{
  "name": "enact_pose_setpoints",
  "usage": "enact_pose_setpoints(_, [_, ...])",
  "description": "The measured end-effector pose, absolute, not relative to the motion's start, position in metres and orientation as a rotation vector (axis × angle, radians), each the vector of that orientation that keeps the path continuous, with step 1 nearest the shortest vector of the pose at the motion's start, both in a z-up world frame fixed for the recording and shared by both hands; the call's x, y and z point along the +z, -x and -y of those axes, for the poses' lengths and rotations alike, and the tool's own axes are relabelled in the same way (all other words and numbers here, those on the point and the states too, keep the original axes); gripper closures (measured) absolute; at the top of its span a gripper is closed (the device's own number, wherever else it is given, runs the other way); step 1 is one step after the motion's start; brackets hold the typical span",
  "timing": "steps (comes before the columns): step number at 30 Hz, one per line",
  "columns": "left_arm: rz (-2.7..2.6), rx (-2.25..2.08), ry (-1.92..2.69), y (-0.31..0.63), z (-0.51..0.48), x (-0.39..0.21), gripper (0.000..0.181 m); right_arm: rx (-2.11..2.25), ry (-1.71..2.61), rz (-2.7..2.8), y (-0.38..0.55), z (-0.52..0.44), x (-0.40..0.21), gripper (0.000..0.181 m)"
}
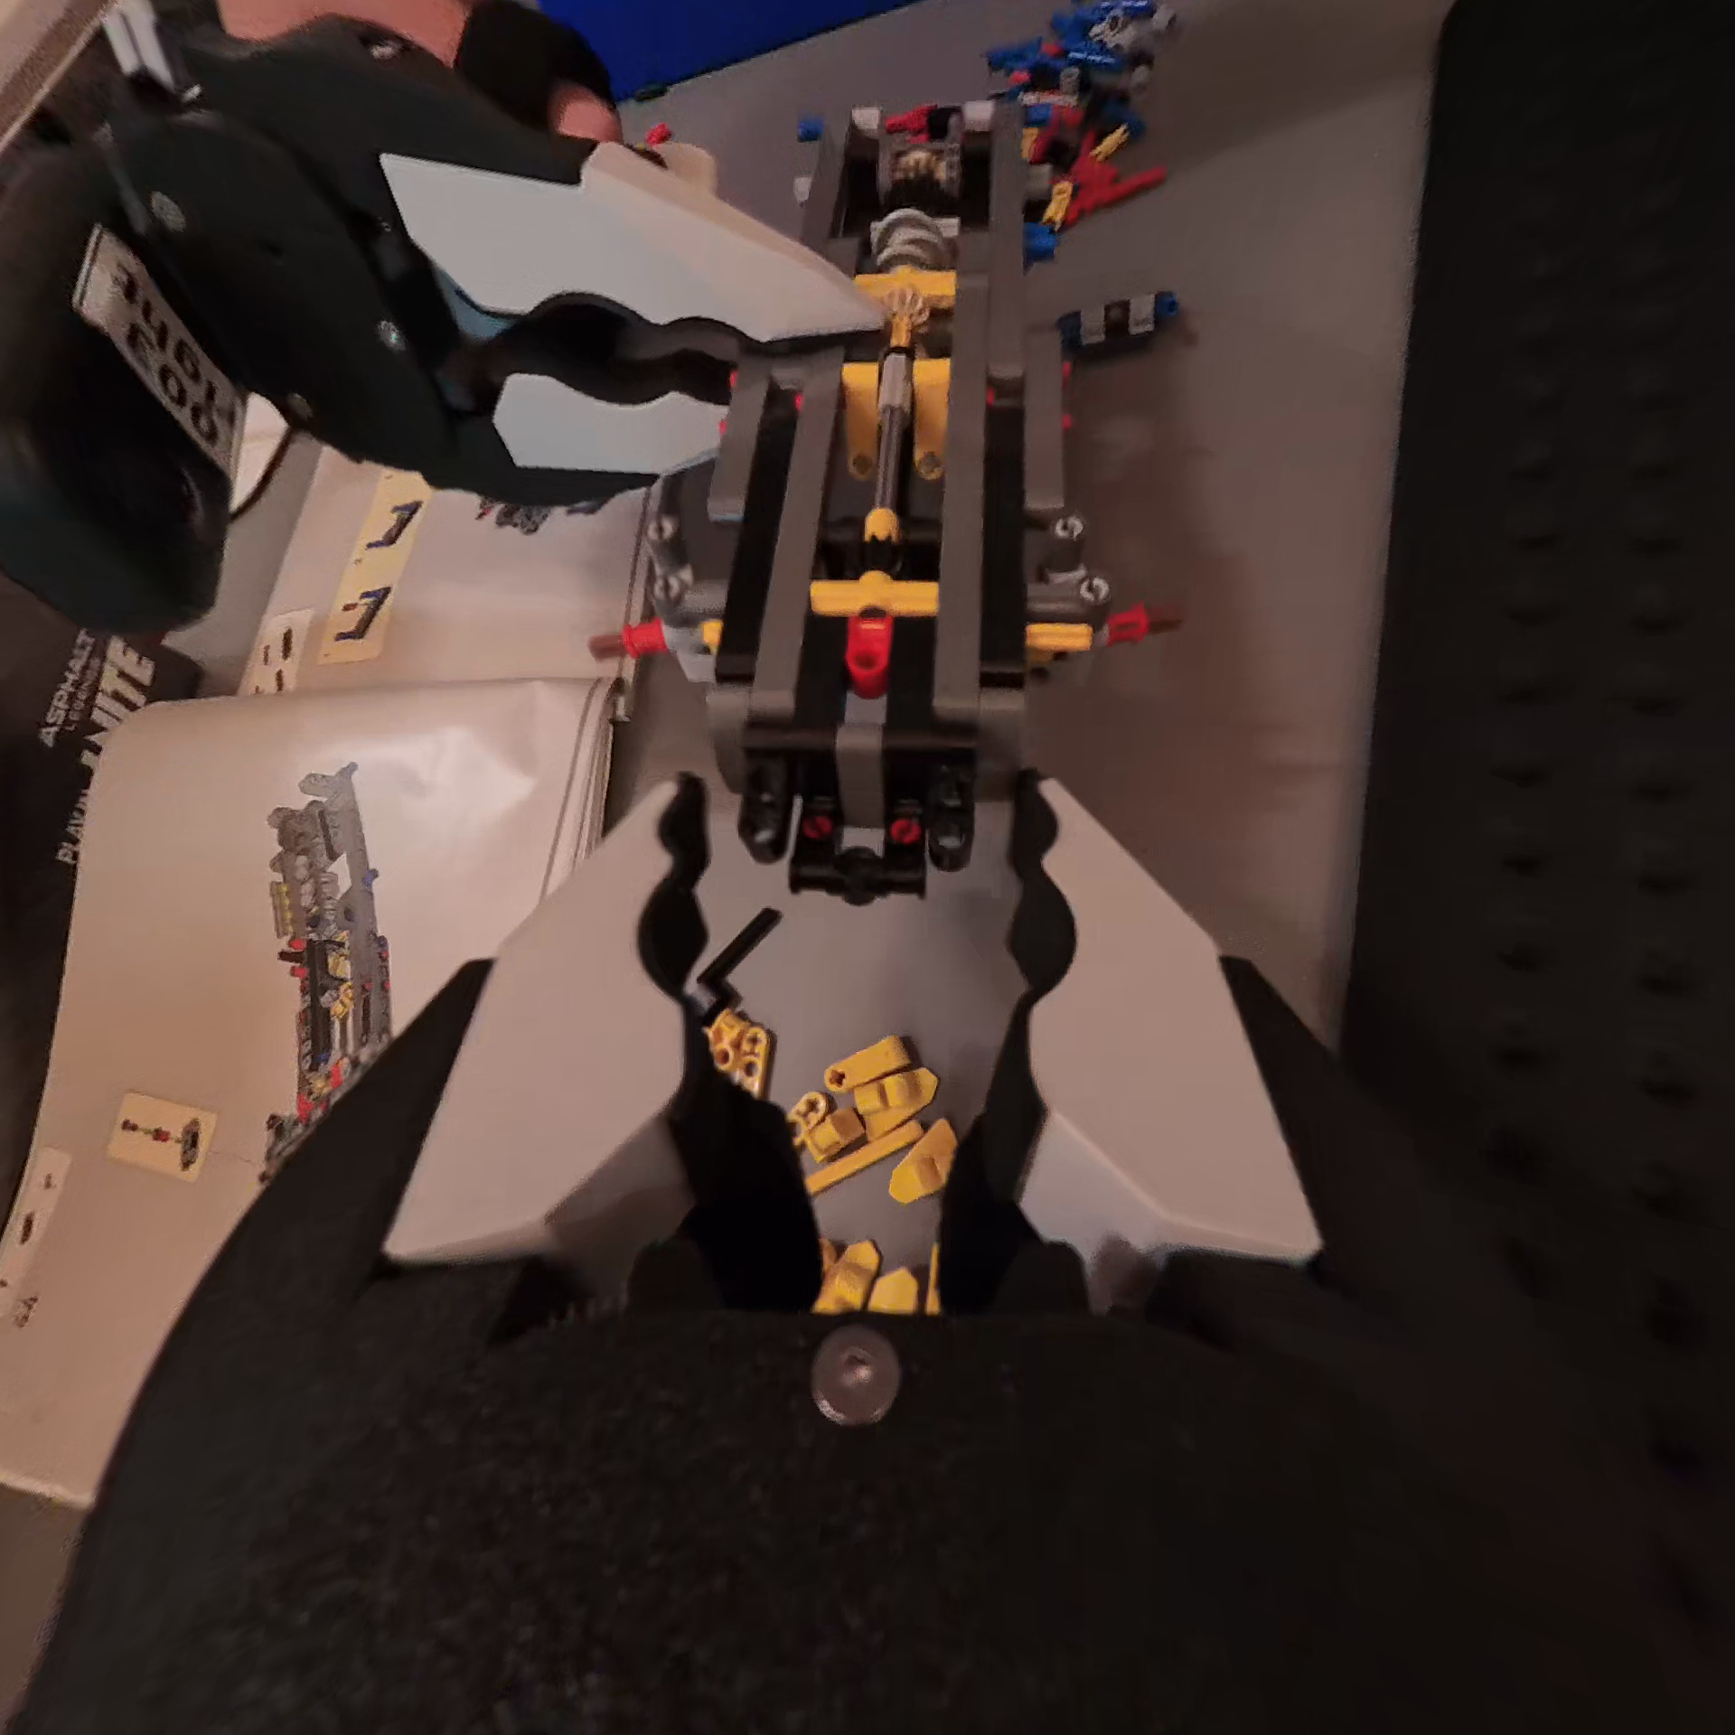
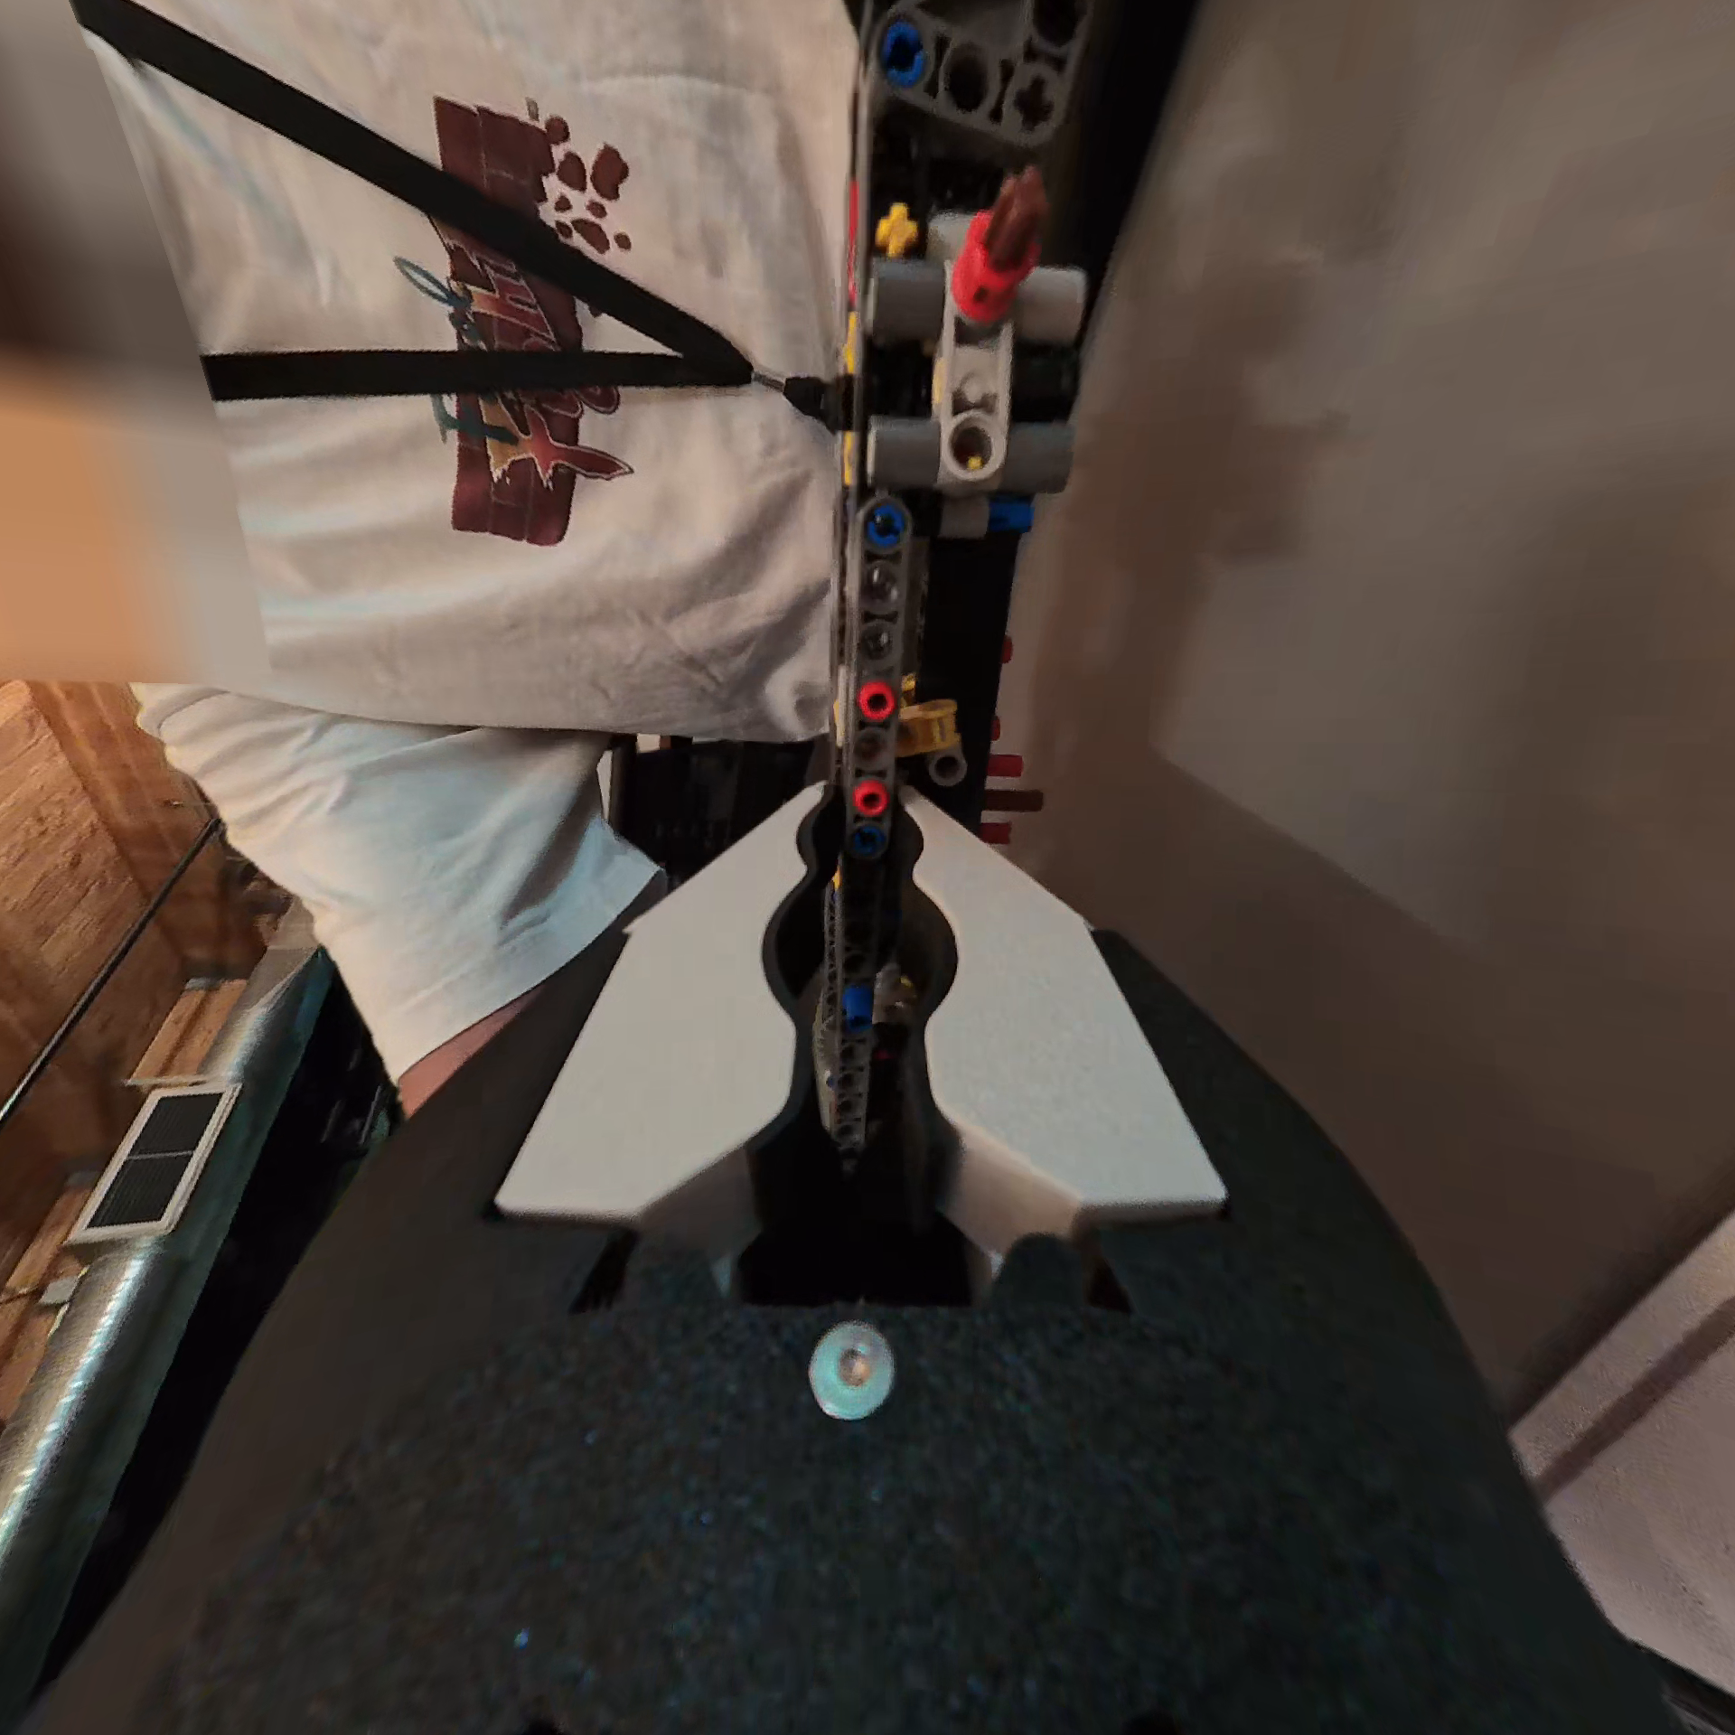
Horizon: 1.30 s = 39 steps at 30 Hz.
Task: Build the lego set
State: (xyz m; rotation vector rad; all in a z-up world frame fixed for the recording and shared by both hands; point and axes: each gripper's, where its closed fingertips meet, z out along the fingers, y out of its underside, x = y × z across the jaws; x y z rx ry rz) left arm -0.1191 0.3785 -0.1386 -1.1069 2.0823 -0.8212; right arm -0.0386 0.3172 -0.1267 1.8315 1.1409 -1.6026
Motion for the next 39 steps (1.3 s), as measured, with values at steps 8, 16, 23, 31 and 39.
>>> enact_pose_setpoints(8, [-2.042, -0.847, 1.186, 0.112, -0.378, -0.153, 0.124, -1.434, -1.945, -1.124, 0.027, -0.336, -0.169, 0.170])
enact_pose_setpoints(16, [-2.059, -0.826, 1.320, 0.116, -0.371, -0.177, 0.124, -1.254, -2.140, -1.125, 0.012, -0.346, -0.170, 0.167])
enact_pose_setpoints(23, [-2.160, -0.721, 1.357, 0.117, -0.356, -0.197, 0.124, -1.163, -2.907, -1.095, -0.028, -0.366, -0.110, 0.156])
enact_pose_setpoints(31, [-2.154, -0.734, 1.495, 0.115, -0.346, -0.204, 0.125, -0.841, -3.623, -0.478, -0.020, -0.234, -0.150, 0.145])
enact_pose_setpoints(39, [-2.119, -0.757, 1.490, 0.112, -0.337, -0.197, 0.121, -0.339, -3.894, -0.194, -0.003, -0.219, -0.183, 0.145])
